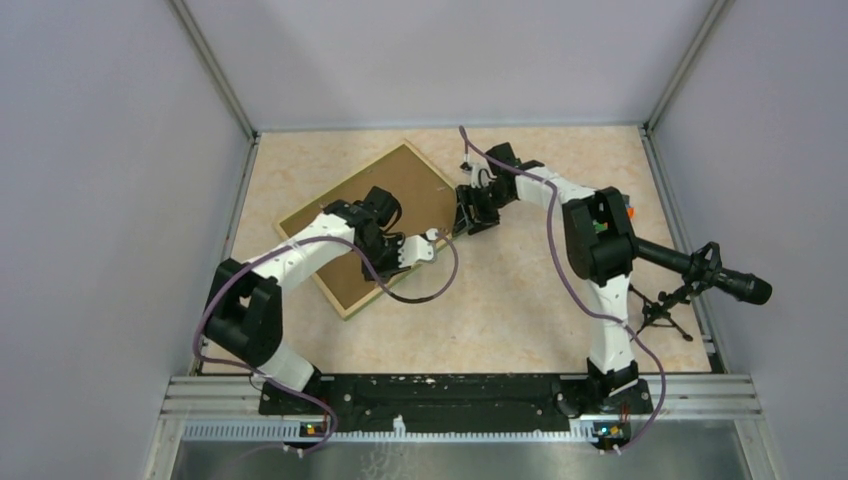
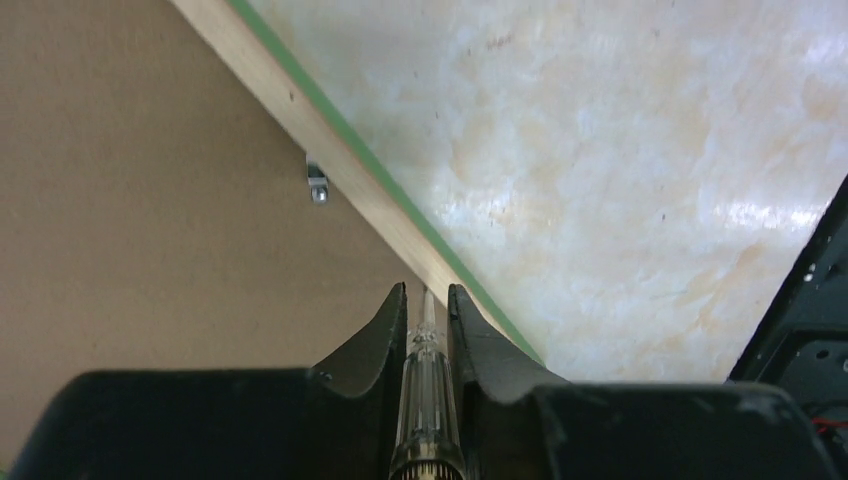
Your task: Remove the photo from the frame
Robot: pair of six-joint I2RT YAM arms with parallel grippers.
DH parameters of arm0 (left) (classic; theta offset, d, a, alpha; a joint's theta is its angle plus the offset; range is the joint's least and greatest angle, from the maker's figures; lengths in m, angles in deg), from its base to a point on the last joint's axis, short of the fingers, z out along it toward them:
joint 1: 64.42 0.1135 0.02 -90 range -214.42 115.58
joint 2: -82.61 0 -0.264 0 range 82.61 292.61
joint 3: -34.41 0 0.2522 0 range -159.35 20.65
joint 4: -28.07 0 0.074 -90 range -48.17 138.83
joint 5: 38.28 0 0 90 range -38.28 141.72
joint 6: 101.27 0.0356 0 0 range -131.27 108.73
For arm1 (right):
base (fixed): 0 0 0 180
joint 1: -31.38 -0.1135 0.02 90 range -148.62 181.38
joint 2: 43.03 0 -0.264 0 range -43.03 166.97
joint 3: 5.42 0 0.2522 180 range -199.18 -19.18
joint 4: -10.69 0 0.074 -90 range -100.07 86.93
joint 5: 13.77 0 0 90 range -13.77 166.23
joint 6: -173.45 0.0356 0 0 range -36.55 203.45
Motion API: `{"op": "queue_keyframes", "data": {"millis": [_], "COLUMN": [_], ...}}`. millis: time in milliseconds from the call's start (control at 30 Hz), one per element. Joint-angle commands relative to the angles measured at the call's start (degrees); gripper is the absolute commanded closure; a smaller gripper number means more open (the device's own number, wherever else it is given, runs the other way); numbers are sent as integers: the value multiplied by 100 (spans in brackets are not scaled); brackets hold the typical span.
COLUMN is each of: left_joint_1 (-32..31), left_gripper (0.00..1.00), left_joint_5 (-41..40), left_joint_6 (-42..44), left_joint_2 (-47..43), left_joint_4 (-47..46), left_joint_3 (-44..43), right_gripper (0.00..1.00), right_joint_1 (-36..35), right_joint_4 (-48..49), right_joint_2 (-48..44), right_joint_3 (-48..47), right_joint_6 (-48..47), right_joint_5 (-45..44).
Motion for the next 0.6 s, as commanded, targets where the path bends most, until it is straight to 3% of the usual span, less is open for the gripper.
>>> {"op": "queue_keyframes", "data": {"millis": [0,267,567], "left_joint_1": [-277,-607,-627], "left_gripper": [100,100,100], "left_joint_5": [849,1172,1602], "left_joint_6": [-465,-619,-1139], "left_joint_2": [498,942,836], "left_joint_4": [-306,-597,-862], "left_joint_3": [-36,-278,-543], "right_gripper": [41,41,41], "right_joint_1": [-233,-393,-206], "right_joint_4": [312,193,144], "right_joint_2": [291,685,632], "right_joint_3": [-531,-1242,-1213], "right_joint_6": [1,-20,-233], "right_joint_5": [472,467,268]}}
